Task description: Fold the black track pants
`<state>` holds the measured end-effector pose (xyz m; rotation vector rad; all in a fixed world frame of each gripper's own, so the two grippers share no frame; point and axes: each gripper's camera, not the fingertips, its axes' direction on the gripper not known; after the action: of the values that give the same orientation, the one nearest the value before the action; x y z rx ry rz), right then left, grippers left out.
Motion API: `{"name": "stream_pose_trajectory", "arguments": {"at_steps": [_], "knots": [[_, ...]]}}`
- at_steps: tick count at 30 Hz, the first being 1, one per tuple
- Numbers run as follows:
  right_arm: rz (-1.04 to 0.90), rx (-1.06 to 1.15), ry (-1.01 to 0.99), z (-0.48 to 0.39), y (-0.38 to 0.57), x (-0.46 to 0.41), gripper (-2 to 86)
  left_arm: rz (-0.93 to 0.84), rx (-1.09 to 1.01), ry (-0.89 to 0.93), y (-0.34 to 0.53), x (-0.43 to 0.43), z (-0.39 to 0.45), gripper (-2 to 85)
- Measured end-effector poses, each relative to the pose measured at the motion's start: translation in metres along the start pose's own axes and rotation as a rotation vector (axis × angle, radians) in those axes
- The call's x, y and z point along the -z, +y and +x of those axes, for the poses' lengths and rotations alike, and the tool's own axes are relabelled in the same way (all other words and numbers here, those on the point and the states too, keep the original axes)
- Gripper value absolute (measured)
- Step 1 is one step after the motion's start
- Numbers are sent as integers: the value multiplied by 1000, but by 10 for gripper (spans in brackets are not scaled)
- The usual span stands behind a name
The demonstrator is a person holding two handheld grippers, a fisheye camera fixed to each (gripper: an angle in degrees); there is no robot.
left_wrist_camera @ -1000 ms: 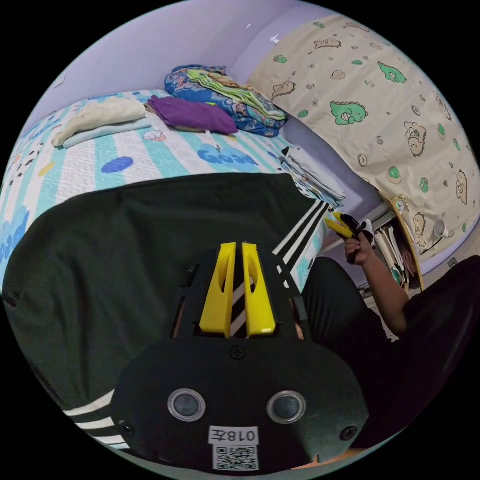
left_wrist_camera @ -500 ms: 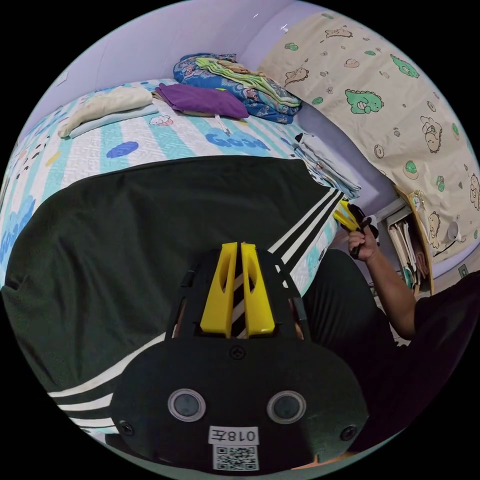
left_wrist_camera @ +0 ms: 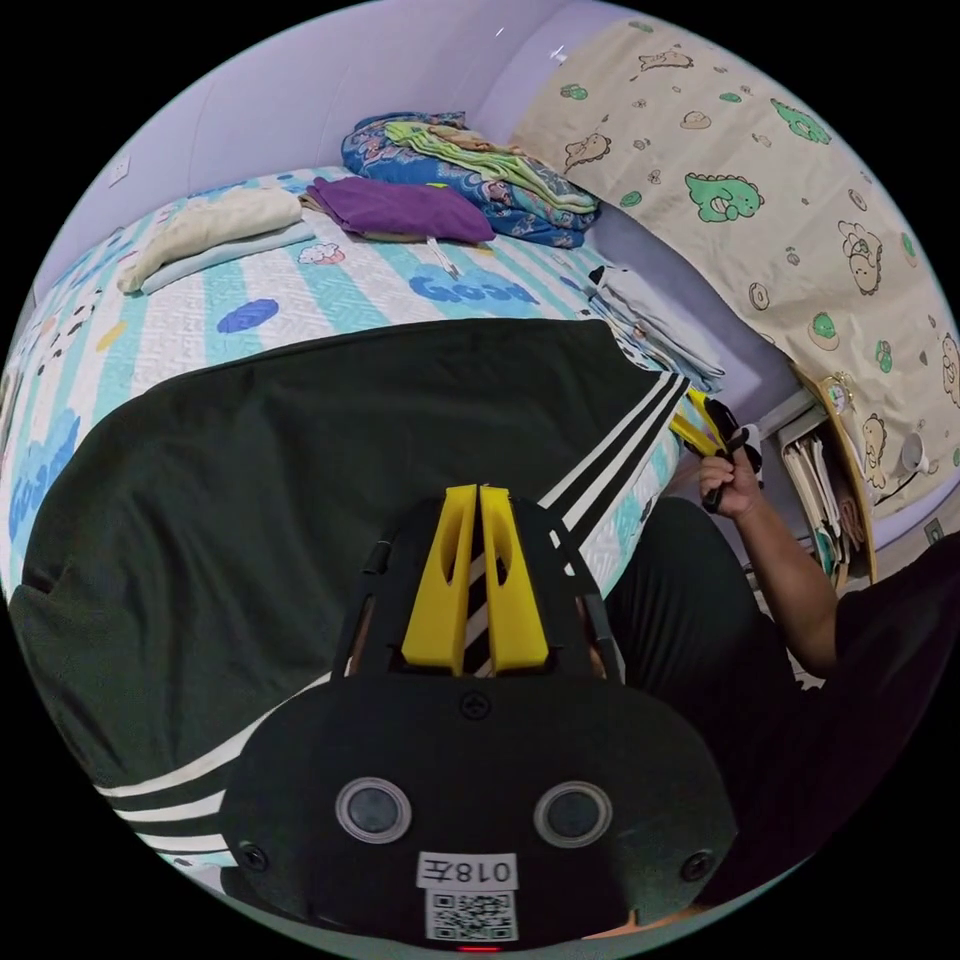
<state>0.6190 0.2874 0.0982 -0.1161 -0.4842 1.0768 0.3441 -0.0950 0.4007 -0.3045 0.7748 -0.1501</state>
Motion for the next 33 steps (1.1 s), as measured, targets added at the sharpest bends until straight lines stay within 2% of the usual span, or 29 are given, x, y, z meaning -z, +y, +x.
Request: {"name": "stream_pose_trajectory", "arguments": {"at_steps": [5, 7, 13, 18, 21, 23, 25, 29, 33], "knots": [[-3, -18, 116, -16, -2, -27, 126, 23, 5, -10, 10, -5, -1, -10], [-11, -46, 217, -20, -1, -40, 85, 27, 7, -14, 16, -7, -2, -10], [72, -75, 169, -30, 24, -46, 30, 55, 34, -32, 45, -2, -16, -10], [137, -143, 168, -23, 52, -56, 21, 112, 61, 75, 83, -12, -20, -10], [176, -181, 120, -20, 67, -67, 20, 23, 48, 72, 108, -39, -14, -10], [160, -122, 119, -36, 68, -81, 19, 20, 72, 85, 124, -48, -20, -10], [93, 39, 136, -78, 65, -113, 20, 56, 108, 132, 139, -44, -33, -10], [-80, 364, 156, -166, 79, -189, 23, 280, 170, 115, 186, 18, -71, -9], [-338, 788, 221, -255, 161, -299, 27, 478, 328, -24, 275, 98, -123, -9]]}}
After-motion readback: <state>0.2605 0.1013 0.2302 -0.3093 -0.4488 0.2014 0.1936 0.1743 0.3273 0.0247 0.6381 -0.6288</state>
